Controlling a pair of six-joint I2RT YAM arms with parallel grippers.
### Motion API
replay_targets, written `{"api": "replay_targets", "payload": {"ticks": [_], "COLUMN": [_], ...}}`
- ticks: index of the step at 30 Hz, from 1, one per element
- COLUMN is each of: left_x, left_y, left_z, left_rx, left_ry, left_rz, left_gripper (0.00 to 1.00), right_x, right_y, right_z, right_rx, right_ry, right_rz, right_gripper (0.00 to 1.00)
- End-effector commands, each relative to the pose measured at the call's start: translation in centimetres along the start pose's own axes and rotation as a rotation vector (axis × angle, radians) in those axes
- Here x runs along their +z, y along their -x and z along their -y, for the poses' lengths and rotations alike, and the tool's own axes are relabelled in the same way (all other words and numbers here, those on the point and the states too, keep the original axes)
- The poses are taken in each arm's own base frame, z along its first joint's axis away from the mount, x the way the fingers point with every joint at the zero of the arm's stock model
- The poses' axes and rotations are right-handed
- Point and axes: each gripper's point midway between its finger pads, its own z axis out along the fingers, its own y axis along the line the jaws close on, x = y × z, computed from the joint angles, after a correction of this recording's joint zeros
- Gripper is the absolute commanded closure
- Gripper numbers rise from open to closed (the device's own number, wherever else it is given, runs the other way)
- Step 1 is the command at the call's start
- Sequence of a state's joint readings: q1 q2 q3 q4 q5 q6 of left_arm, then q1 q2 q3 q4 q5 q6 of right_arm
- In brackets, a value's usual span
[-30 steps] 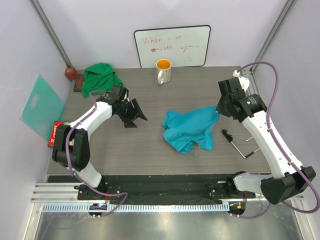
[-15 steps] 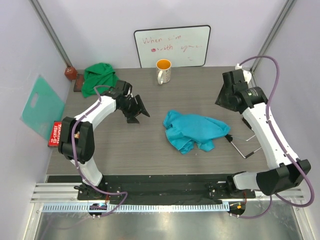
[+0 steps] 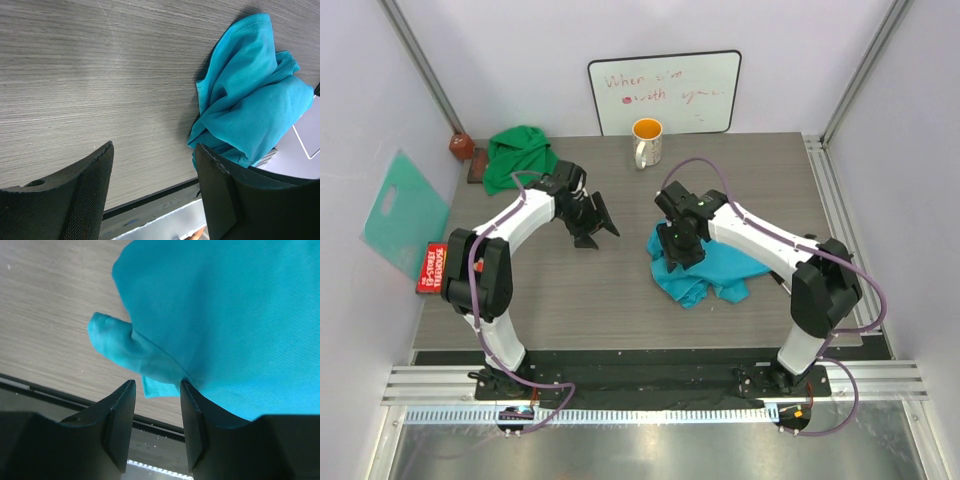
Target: Fold and stack the t-shirts
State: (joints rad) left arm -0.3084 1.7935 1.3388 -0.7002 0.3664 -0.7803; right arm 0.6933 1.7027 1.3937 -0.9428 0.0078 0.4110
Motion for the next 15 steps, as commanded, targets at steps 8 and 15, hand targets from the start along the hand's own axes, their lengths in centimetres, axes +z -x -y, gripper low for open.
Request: {"api": "replay_targets", "payload": {"ticks": [8, 15], "left_x": [-0.3, 0.1], "left_y": [-1.0, -1.5], "left_z": [-0.7, -1.3], "left_rx": [0.009, 0.009], "left_ry": [0.017, 0.025], "left_rz": [-0.010, -0.026], "left_gripper": [0.33, 0.34], "right_x": [-4.3, -9.9], "right_y": [0.5, 0.6], "right_z": [-2.6, -3.5], "right_rx": [-0.109, -0.131], "right_ry": [0.080, 0.140], "right_rz": [0.073, 0.143], "right_gripper": [0.53, 0.53]}}
